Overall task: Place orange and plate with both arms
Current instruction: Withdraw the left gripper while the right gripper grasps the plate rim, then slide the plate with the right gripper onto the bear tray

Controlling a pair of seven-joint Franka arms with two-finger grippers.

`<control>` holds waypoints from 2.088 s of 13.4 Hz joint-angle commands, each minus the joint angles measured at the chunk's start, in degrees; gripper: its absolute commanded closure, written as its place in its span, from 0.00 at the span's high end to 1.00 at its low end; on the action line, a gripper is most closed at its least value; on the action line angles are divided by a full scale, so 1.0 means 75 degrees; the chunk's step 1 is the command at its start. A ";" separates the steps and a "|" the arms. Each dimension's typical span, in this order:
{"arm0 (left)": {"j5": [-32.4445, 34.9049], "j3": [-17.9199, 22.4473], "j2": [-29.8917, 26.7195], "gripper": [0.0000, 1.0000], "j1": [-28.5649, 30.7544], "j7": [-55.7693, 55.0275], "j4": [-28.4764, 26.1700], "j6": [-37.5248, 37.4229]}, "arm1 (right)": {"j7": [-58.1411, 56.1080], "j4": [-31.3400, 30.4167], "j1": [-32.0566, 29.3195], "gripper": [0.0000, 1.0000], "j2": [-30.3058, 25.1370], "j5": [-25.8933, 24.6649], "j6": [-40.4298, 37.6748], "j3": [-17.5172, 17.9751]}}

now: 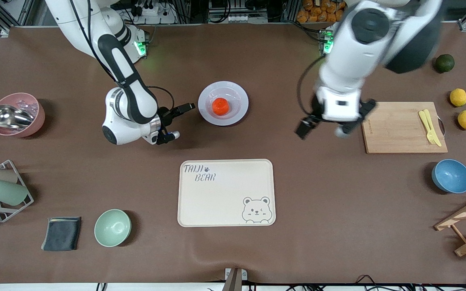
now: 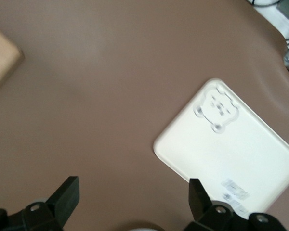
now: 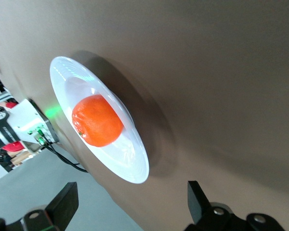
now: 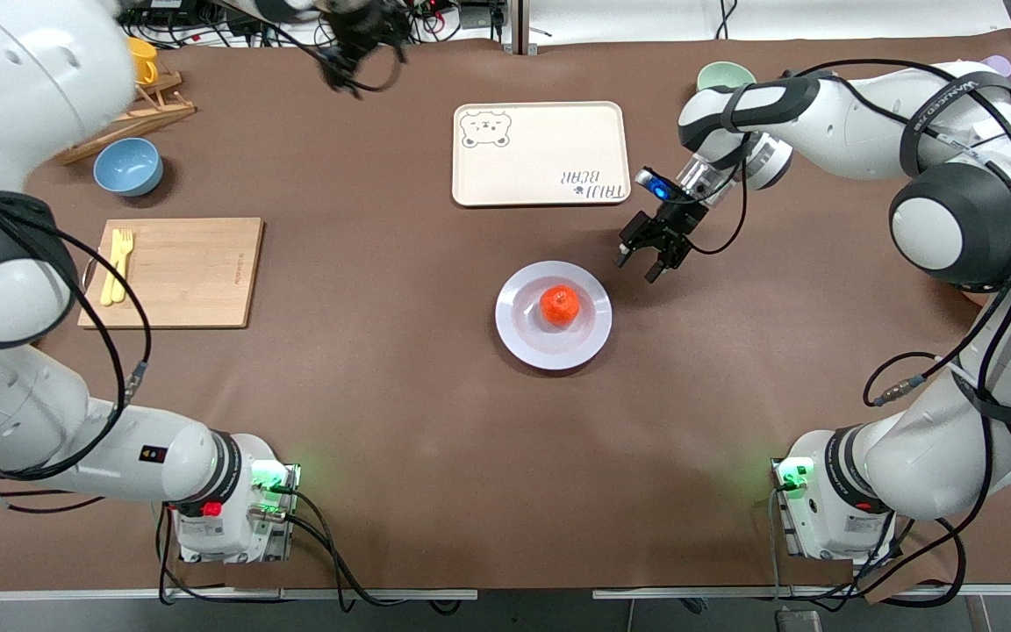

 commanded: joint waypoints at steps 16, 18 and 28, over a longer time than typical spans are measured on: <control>-0.0750 0.2479 -0.0924 1.00 0.0975 0.7717 0.1445 -0.2814 | -0.2318 -0.0724 0.1154 0.00 0.0686 0.2675 0.0872 -0.0073; -0.0762 0.2479 -0.0913 1.00 0.1045 0.7764 0.1444 -0.2932 | -0.2330 -0.0724 0.1142 0.00 0.0686 0.2675 0.0860 -0.0073; -0.0762 0.2397 -0.1276 1.00 0.1022 0.7753 0.1139 -0.3329 | -0.2681 -0.0654 -0.0438 0.00 0.0230 0.2593 -0.0568 -0.0120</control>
